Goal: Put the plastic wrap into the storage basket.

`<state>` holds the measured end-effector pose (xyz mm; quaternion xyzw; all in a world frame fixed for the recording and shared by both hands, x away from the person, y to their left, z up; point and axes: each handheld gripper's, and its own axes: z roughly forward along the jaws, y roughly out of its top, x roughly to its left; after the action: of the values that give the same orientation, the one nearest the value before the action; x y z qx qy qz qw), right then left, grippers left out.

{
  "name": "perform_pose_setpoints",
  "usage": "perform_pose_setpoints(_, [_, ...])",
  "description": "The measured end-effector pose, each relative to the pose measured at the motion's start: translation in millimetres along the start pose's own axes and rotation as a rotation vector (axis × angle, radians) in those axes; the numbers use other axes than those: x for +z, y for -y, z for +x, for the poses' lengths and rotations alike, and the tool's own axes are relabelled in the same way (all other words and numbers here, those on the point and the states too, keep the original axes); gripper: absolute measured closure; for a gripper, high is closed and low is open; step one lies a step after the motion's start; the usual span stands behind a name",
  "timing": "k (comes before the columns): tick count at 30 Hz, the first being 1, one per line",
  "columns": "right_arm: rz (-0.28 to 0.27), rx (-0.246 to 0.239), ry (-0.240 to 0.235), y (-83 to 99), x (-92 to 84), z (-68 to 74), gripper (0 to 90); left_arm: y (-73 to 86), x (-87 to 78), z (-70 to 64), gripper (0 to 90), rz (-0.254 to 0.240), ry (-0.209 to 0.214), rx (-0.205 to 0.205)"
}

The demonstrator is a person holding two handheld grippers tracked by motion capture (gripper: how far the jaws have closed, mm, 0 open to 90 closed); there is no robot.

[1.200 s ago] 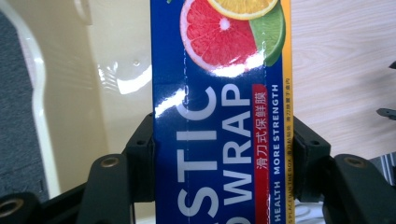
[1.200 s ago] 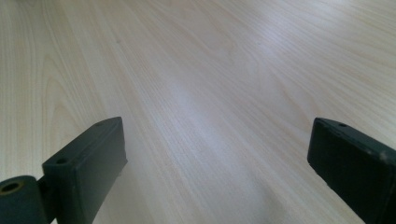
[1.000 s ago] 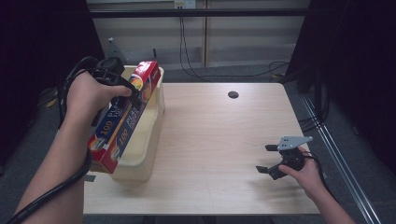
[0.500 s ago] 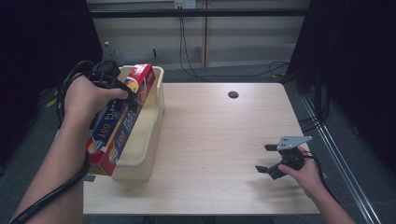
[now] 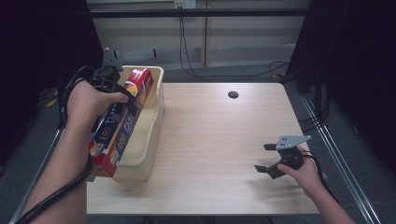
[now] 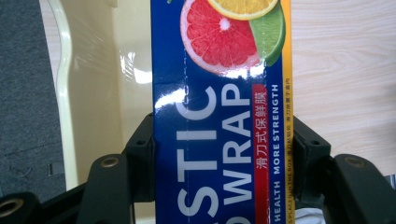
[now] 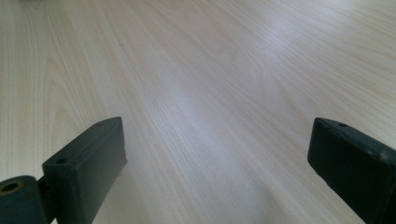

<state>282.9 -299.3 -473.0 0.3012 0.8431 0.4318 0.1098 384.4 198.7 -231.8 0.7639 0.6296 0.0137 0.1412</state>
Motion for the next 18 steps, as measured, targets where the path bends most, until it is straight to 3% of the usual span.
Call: perform_pose_setpoints(18, [0.001, -0.008, -0.003, -0.4, 1.0, 0.2, 4.1, -0.2, 14.0, 6.9, 40.7, 0.019, -0.001, -0.032])
